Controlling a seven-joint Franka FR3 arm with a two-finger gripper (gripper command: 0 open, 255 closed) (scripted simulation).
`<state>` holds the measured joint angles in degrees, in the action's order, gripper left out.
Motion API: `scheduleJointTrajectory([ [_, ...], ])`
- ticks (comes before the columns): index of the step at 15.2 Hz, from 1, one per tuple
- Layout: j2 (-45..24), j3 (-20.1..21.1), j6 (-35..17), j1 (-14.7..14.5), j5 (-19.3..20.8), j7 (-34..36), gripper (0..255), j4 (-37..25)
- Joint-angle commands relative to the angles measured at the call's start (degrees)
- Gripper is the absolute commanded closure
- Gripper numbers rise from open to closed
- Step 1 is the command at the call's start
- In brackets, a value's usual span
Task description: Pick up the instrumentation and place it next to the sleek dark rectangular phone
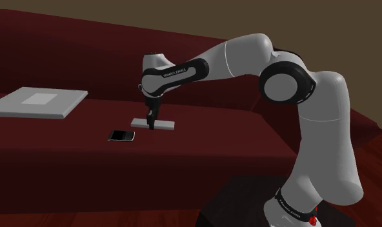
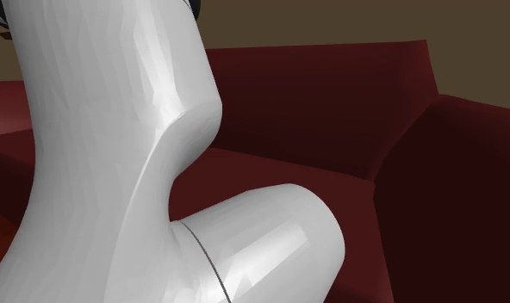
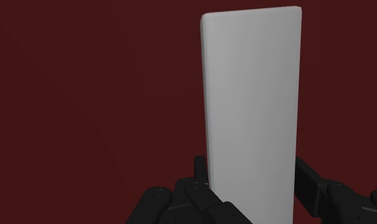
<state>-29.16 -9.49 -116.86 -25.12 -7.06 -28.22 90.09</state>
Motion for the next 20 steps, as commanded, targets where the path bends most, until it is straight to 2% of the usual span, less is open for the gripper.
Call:
scheduleJointTrajectory([
  [1,0.0,0.0,-0.1,0.0,0.0,0.0,255,0.1],
  [5,0.0,0.0,-0.1,0.0,0.0,0.0,255,0.1],
  [6,0.0,0.0,-0.1,0.0,0.0,0.0,0,0.1],
  [11,0.0,0.0,-0.1,0.0,0.0,0.0,0,0.1],
  [15,2.1,-0.3,6.2,0.1,0.5,0.4,0,-4.1],
  [20,2.1,-0.3,6.2,0.1,0.5,0.4,0,-4.1],
])
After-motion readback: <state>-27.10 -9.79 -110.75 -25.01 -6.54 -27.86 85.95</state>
